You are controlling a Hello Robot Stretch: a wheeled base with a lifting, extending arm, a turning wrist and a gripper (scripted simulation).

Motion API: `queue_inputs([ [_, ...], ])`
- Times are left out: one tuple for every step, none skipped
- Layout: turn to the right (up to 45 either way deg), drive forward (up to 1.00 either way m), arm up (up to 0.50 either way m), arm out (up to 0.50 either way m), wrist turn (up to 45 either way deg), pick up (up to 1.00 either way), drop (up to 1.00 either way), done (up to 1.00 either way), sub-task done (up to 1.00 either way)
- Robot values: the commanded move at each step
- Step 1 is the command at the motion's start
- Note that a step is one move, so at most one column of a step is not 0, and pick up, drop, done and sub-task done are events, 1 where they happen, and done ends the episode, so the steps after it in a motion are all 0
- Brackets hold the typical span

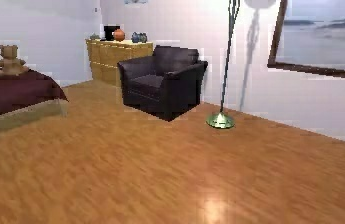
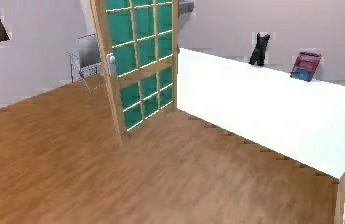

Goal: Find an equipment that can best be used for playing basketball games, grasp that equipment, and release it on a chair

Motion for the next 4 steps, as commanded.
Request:
queue_inputs([
  [0.0,0.55,0.0,0.0,0.0,0.0,0.0,0.0,0.0],
  [-24.0,0.0,0.0,0.0,0.0,0.0,0.0,0.0,0.0],
  [0.0,1.0,0.0,0.0,0.0,0.0,0.0,0.0,0.0],
  [-3.0,0.0,0.0,0.0,0.0,0.0,0.0,0.0,0.0],
])
